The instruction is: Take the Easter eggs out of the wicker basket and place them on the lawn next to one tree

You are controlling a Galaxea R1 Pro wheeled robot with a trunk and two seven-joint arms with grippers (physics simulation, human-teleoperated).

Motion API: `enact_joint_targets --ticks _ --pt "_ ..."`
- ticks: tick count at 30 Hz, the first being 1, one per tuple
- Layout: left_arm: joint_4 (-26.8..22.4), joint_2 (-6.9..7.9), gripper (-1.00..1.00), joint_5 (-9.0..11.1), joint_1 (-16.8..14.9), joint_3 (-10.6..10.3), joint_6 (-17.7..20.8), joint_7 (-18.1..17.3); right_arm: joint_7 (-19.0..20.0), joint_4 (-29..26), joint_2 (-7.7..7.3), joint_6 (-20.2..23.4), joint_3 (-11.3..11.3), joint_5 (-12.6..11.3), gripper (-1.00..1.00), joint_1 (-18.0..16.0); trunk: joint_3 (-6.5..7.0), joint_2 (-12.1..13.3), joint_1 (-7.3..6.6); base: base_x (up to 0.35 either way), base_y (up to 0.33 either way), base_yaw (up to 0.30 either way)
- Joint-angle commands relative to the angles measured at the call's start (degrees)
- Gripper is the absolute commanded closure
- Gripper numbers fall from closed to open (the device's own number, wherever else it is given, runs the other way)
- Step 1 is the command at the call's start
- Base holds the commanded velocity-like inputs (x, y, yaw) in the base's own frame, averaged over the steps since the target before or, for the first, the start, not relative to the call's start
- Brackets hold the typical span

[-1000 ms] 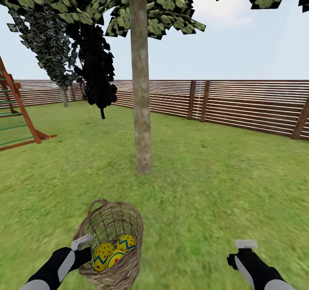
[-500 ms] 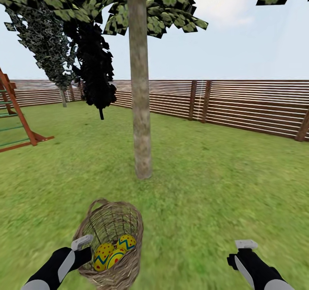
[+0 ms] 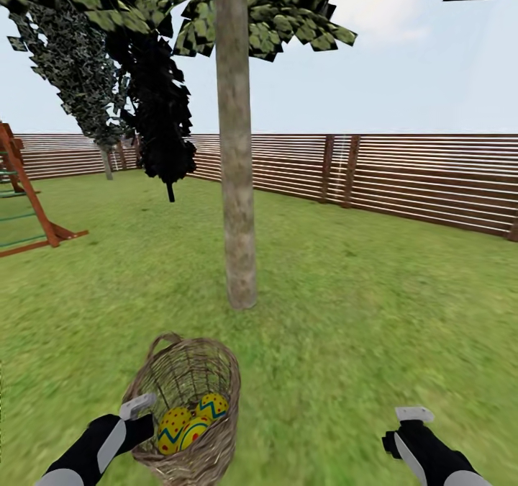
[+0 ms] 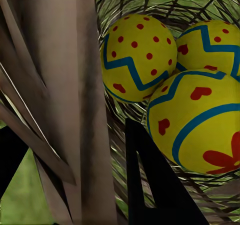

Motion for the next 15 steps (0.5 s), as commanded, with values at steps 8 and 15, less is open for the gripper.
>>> enact_joint_targets --ticks 8,15 --pt "-0.12 -0.04 1.00 0.72 -0.04 0.22 0.32 0.10 -0.35 -0.12 -0.08 0.26 0.46 -0.47 -1.00 -0.01 -0.07 -0.04 0.04 0.329 0.000 0.054" --pt "-0.12 0.02 1.00 0.80 -0.05 0.22 0.32 0.10 -0.35 -0.12 -0.08 0.26 0.38 -0.55 -1.00 -0.01 -0.07 -0.04 0.04 0.329 0.000 0.000"
